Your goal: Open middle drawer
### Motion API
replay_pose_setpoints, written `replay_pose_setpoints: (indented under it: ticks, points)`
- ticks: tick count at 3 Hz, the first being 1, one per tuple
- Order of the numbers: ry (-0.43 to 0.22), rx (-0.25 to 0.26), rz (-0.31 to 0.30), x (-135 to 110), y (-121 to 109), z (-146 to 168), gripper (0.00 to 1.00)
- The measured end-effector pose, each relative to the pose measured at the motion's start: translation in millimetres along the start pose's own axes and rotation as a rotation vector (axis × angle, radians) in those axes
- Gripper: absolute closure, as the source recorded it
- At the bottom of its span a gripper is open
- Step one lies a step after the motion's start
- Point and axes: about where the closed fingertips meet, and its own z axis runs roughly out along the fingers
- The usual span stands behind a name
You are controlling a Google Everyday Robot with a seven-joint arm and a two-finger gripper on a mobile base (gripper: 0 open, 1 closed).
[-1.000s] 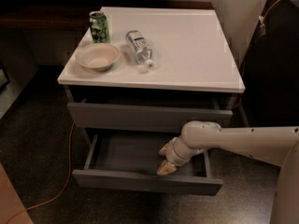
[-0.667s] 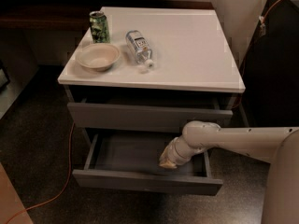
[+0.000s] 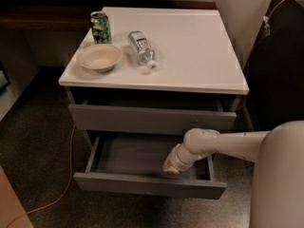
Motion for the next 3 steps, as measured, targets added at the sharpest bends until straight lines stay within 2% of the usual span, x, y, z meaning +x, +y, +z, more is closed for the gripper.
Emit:
replay_pose_setpoints:
  ticks: [1, 3]
  points:
    - [0.016, 0.002, -0.004, 7.7, -2.5, 10.5, 1.00]
    - [0.046, -0.023, 0.011, 18.0, 17.4, 27.2, 1.00]
